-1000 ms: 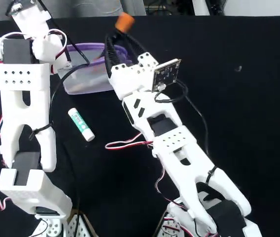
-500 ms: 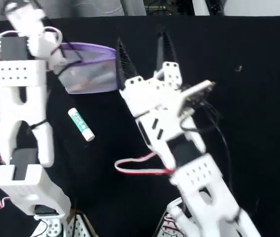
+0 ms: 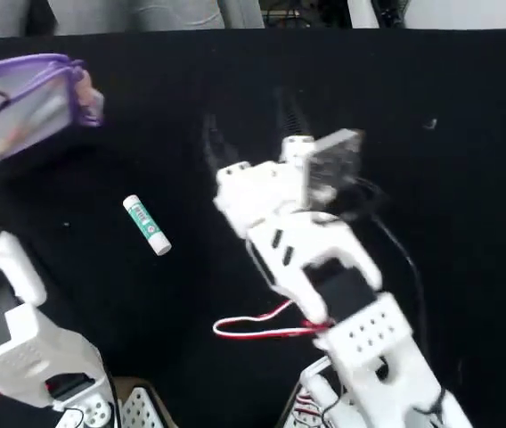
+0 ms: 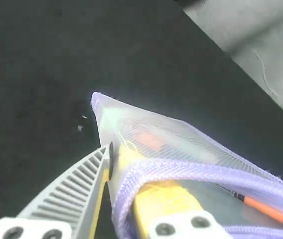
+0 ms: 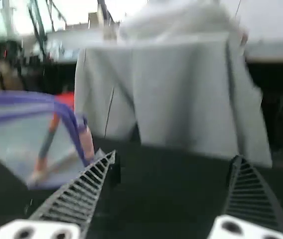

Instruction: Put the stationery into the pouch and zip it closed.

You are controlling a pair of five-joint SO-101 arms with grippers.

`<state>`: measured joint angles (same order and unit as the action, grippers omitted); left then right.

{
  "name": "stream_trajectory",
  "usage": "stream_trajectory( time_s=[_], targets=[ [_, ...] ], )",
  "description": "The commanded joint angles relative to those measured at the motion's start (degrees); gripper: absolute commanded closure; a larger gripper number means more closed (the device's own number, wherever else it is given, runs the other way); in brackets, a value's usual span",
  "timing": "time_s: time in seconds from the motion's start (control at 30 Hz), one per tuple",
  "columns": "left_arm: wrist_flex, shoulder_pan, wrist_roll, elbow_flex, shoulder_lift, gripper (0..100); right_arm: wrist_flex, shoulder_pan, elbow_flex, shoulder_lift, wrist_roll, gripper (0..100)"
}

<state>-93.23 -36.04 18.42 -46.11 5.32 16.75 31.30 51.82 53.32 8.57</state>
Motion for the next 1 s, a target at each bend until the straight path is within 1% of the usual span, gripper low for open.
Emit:
stream_trajectory(
  time_s=[0.0,0.1,0.27,0.43,0.53,0.73,0.97],
  targets=[
    [3.6,-2.59,0.62,-2.42,-3.6,97,0.62,5.54,-3.21,-8.66,0.18,66.7],
    [5.71,-5.85,0.53,-0.57,-3.6,97,0.44,9.23,-5.93,-18.68,0.18,66.7],
    [8.18,-12.26,0.62,-0.31,-3.52,97,0.53,12.4,-13.05,-36.97,0.44,66.7],
    [8.79,-15.6,0.62,-0.66,-3.52,97,1.14,15.38,-21.67,-52.53,0.18,66.7],
    [8.79,-16.13,0.62,-0.57,-3.52,97,5.27,16.0,-28.18,-59.74,0.18,66.7],
    [8.79,-15.87,0.62,-0.4,-3.52,97,19.25,15.82,-44.97,-72.31,0.44,66.7],
    [8.44,-15.78,0.62,-0.4,-3.52,97,26.73,15.74,-58.42,-83.91,0.18,66.7]
  ],
)
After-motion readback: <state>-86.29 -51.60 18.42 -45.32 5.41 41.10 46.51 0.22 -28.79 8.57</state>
